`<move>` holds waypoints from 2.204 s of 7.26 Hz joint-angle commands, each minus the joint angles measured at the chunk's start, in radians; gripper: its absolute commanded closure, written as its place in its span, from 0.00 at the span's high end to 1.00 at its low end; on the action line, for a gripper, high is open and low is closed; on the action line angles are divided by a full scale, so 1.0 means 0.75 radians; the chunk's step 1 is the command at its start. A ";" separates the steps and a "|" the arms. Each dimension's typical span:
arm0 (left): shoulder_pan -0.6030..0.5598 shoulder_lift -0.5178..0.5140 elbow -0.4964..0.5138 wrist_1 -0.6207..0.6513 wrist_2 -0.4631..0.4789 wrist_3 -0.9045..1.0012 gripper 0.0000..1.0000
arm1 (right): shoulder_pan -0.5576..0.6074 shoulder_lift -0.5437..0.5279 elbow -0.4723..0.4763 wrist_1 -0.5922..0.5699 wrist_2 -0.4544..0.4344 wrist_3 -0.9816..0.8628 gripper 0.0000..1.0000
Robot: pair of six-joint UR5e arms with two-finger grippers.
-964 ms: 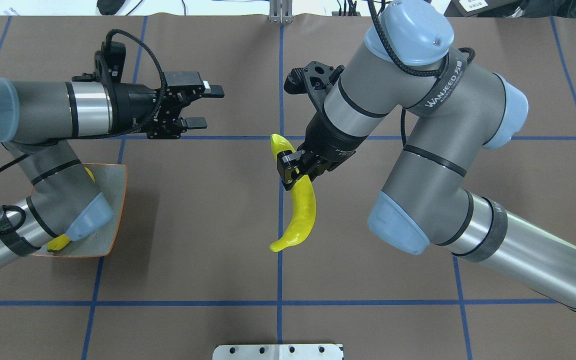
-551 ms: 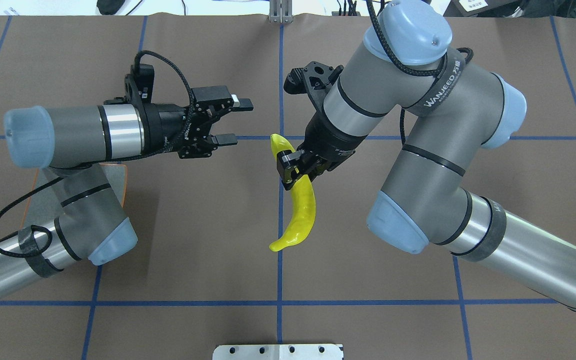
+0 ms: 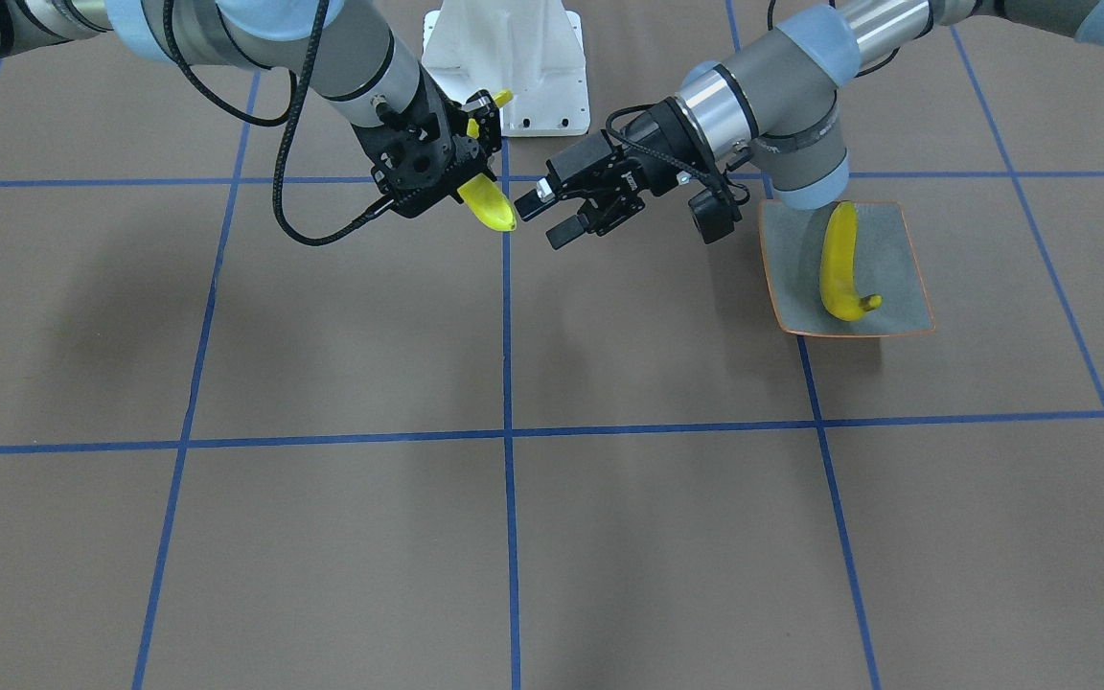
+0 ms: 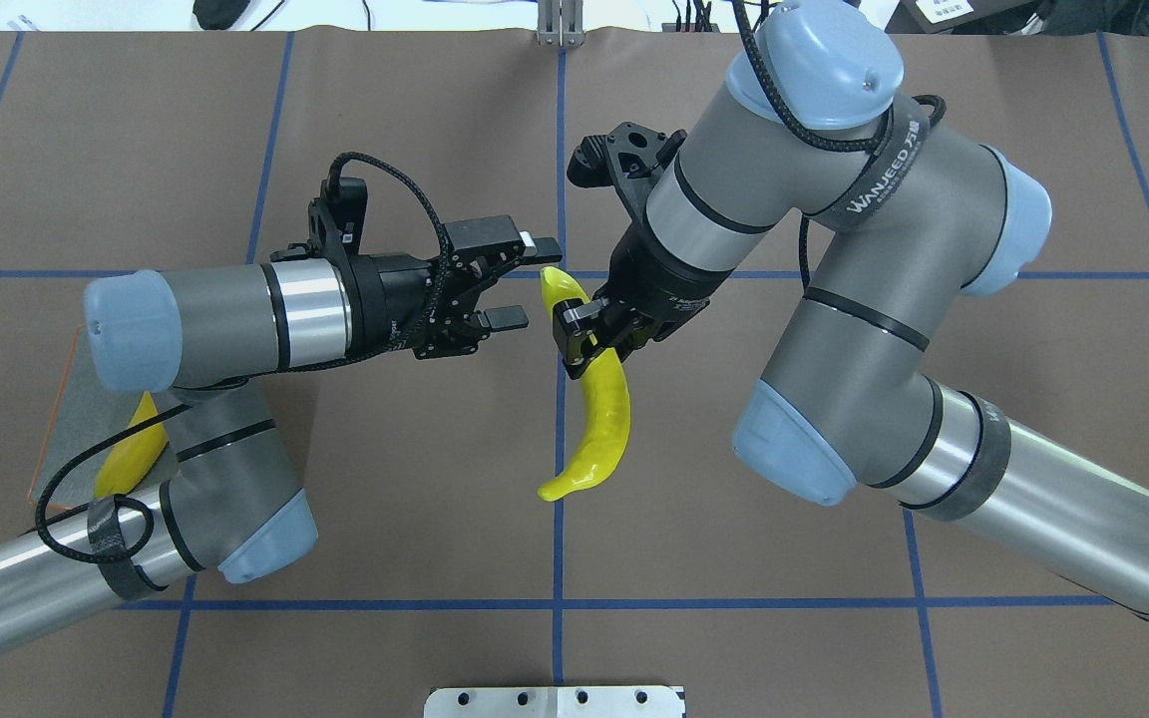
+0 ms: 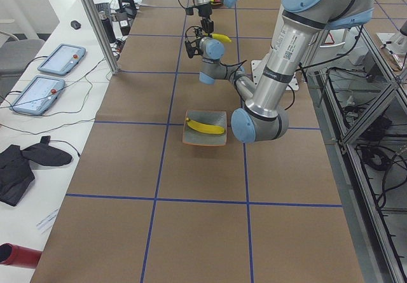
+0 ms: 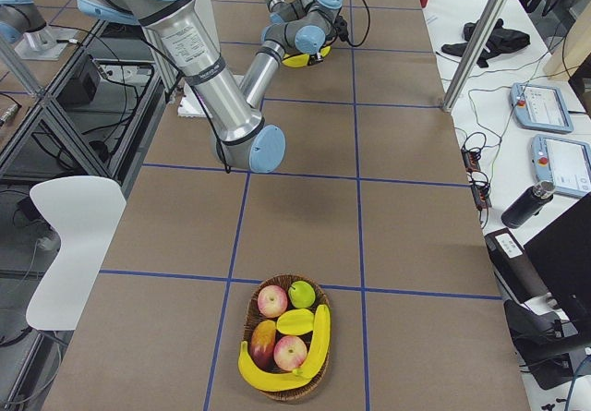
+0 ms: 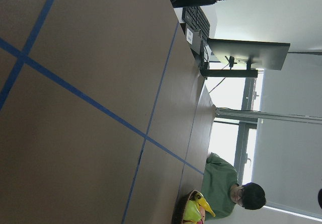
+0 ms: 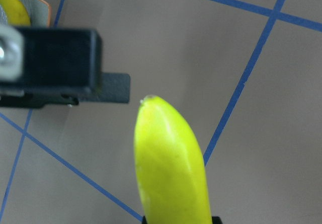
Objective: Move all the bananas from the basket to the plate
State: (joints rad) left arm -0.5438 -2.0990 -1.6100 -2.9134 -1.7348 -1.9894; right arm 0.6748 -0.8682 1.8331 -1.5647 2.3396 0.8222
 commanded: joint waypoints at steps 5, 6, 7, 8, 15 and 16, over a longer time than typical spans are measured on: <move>0.091 -0.022 0.005 0.013 0.078 0.008 0.86 | -0.002 0.000 0.000 -0.002 0.008 0.000 0.00; 0.093 -0.028 0.003 0.013 0.078 0.008 0.82 | -0.002 0.000 0.000 -0.002 0.008 0.000 0.00; 0.093 -0.034 0.005 0.015 0.080 0.008 0.79 | 0.000 -0.002 0.000 -0.002 0.008 -0.002 0.00; 0.093 -0.034 0.005 0.015 0.078 0.010 0.74 | 0.000 -0.002 0.000 -0.002 0.008 -0.002 0.00; 0.093 -0.032 0.003 0.017 0.078 -0.002 0.30 | 0.000 -0.006 0.000 -0.004 0.016 0.000 0.00; 0.093 -0.030 0.001 0.017 0.076 -0.002 0.00 | 0.000 -0.008 0.000 -0.004 0.016 0.024 0.00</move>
State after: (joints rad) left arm -0.4739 -2.1220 -1.6069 -2.9008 -1.6771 -1.9878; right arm 0.6753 -0.8726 1.8332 -1.5674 2.3517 0.8268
